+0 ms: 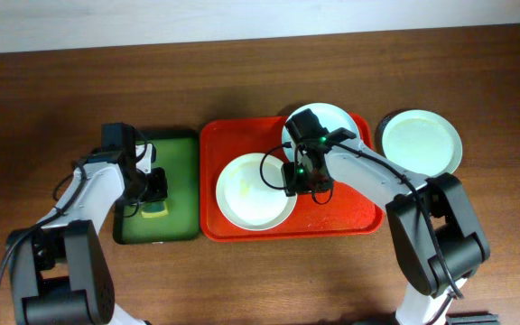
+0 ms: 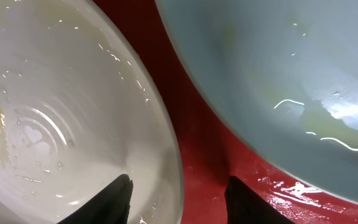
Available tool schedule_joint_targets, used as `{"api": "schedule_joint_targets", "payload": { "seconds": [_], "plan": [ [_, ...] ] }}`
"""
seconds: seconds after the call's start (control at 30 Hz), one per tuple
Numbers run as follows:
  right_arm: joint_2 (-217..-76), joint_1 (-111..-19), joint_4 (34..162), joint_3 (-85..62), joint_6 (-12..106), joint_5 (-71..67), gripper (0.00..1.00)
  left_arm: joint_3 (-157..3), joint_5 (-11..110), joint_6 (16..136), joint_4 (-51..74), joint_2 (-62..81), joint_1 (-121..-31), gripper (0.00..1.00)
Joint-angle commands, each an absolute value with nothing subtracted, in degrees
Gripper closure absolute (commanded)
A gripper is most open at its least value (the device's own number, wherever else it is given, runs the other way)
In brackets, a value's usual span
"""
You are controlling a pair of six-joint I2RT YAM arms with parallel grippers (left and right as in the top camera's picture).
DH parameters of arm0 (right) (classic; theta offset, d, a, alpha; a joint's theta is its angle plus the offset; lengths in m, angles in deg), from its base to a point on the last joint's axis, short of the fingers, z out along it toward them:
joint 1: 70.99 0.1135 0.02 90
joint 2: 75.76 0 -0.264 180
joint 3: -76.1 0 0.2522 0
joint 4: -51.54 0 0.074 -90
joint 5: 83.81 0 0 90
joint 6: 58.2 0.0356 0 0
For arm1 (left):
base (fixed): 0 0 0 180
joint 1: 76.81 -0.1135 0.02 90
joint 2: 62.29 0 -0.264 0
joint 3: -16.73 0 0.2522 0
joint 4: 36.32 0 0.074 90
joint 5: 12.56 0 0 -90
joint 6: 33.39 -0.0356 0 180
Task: Clean dirty plates on tray and stack at the side
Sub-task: 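Scrub the white plate with the sponge in the left gripper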
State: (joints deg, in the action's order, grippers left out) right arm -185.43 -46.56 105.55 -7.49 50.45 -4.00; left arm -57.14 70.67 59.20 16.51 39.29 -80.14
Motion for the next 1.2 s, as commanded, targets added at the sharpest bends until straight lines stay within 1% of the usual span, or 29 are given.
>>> {"api": "schedule_joint_targets", "payload": {
  "seconds": [0.0, 0.03, 0.07, 0.1, 0.13, 0.2, 0.23, 0.27, 0.3, 0.33, 0.4, 0.43, 0.53, 0.63, 0.73, 0.9, 0.97, 1.03, 1.07, 1.13, 1.17],
  "plan": [
    [-185.12, -46.30, 105.58, -7.09, 50.25, -4.13, 0.50, -57.54, 73.54, 58.24, 16.53, 38.39, -79.79, 0.64],
    [-185.12, -46.30, 105.58, -7.09, 50.25, -4.15, 0.51, -56.77, 74.26, 58.26, 16.32, 38.39, -79.79, 0.64],
    [-185.12, -46.30, 105.60, -7.09, 50.25, -4.15, 0.56, -55.18, 74.22, 58.26, 15.03, 38.39, -79.79, 0.78],
    [-185.12, -46.30, 105.58, -7.09, 50.25, -4.15, 0.57, -53.56, 73.84, 58.28, 13.45, 38.39, -79.79, 0.93],
    [-185.12, -46.30, 105.58, -7.09, 50.25, -4.15, 0.59, -52.51, 71.42, 58.26, 12.10, 38.39, -79.79, 1.00],
    [-185.12, -46.30, 105.58, -7.09, 50.25, -4.15, 0.59, -52.73, 64.34, 58.21, 10.85, 38.22, -79.79, 1.00],
    [-185.12, -46.30, 105.60, -7.09, 50.28, -4.15, 0.69, -54.61, 63.22, 58.26, 11.00, 37.54, -79.79, 1.00],
    [-185.12, -46.30, 105.60, -7.09, 50.28, -4.15, 0.82, -56.01, 63.24, 58.24, 11.46, 36.54, -79.79, 1.00],
    [-185.12, -46.30, 105.58, -7.09, 50.28, -4.15, 0.91, -58.15, 63.29, 58.24, 12.71, 34.55, -79.79, 1.00],
    [-185.12, -46.30, 105.58, -7.09, 50.28, -4.15, 0.96, -60.42, 63.29, 58.24, 14.02, 32.51, -79.79, 1.00],
    [-185.12, -46.30, 105.58, -7.09, 50.28, -4.15, 0.96, -65.25, 64.25, 58.26, 18.39, 29.56, -79.64, 1.00],
    [-185.12, -46.30, 105.53, -7.09, 50.54, -4.13, 0.96, -67.96, 67.16, 58.24, 21.32, 29.17, -78.46, 1.00],
    [-185.12, -46.30, 105.40, -7.09, 53.21, -4.15, 0.96, -69.52, 77.14, 58.26, 23.44, 29.19, -71.70, 1.00],
    [-185.12, -46.30, 104.37, -7.09, 56.29, -8.44, 0.96, -69.49, 78.32, 59.92, 23.48, 29.74, -65.39, 1.00],
    [-185.12, -46.30, 103.59, -7.09, 56.31, -11.41, 0.96, -69.43, 67.05, 60.49, 22.48, 33.32, -61.52, 1.00],
    [-185.12, -46.30, 103.56, -7.09, 56.31, -11.37, 0.96, -69.41, 66.74, 62.61, 18.15, 42.46, -56.19, 1.00],
    [-185.12, -46.30, 103.56, -7.09, 56.31, -11.35, 0.96, -69.41, 70.41, 65.65, 17.67, 47.03, -54.24, 1.00],
    [-185.12, -46.30, 103.56, -7.09, 56.31, -11.35, 0.96, -69.41, 69.19, 66.00, 16.38, 50.52, -53.00, 1.00],
    [-185.12, -46.30, 103.56, -7.09, 56.31, -11.35, 0.96, -69.41, 66.59, 66.00, 15.90, 52.18, -52.01, 1.00],
    [-185.12, -46.30, 103.54, -7.09, 56.29, -11.35, 0.96, -69.69, 53.74, 65.08, 15.59, 52.51, -51.05, 1.00],
    [-185.12, -46.30, 103.54, -7.09, 56.29, -11.24, 0.96, -70.91, 51.79, 64.88, 15.64, 51.00, -51.53, 1.00]
  ]
}}
